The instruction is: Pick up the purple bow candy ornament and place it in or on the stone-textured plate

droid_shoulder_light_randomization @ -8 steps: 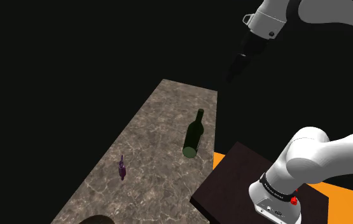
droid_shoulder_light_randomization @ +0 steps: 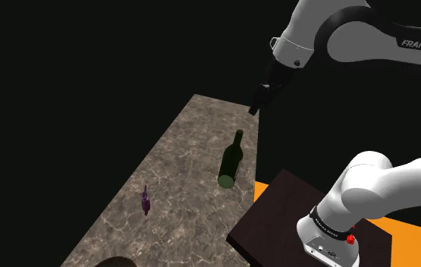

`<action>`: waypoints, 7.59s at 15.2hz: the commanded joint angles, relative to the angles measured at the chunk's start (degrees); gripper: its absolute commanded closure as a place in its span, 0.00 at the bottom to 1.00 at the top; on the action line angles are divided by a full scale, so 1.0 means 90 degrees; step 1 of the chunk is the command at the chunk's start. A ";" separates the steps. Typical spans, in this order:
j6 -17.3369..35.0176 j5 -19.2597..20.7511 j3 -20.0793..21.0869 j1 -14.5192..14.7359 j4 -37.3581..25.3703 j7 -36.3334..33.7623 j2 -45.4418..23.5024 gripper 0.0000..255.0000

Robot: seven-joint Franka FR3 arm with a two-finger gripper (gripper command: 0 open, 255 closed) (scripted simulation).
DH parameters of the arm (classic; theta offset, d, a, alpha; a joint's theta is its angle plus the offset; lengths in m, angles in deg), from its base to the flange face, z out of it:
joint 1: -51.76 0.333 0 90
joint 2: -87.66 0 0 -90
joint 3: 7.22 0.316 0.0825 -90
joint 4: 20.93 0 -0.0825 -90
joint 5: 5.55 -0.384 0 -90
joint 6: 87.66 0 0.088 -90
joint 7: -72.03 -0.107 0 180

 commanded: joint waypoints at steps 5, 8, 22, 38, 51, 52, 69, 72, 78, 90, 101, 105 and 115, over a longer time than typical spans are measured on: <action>0.0889 -0.0281 0.0990 -0.0033 0.0234 -0.1230 -0.0619 0.00; 0.1350 -0.0321 0.1498 -0.0121 0.0216 -0.1849 -0.1090 0.00; 0.2933 0.1833 0.4067 -0.1252 -0.1102 -0.5887 -0.4694 0.00; 0.2115 0.5211 0.2840 0.1028 -0.4635 -0.9373 -0.9295 0.00; 0.2421 0.5457 0.2636 0.1103 -0.4653 -0.9492 -0.9644 0.00; 0.2420 0.5457 0.2636 0.1102 -0.4653 -0.9491 -0.9644 0.00; 0.2090 0.5190 0.2840 0.0975 -0.4676 -0.9286 -0.9288 1.00; 0.1941 0.5076 0.2922 0.0927 -0.4708 -0.9196 -0.9145 1.00; 0.1626 0.4855 0.3073 0.0844 -0.4813 -0.9016 -0.8881 1.00; 0.0575 0.4776 0.3284 0.2044 -0.5840 -0.9777 -0.9091 1.00; -0.0966 0.5022 0.3154 0.4145 -0.8433 -1.0450 -1.0240 1.00; -0.0850 0.5070 0.3118 0.4220 -0.8420 -1.0540 -1.0365 1.00; -0.0204 0.5215 0.3031 0.4103 -0.7879 -1.0780 -1.0573 1.00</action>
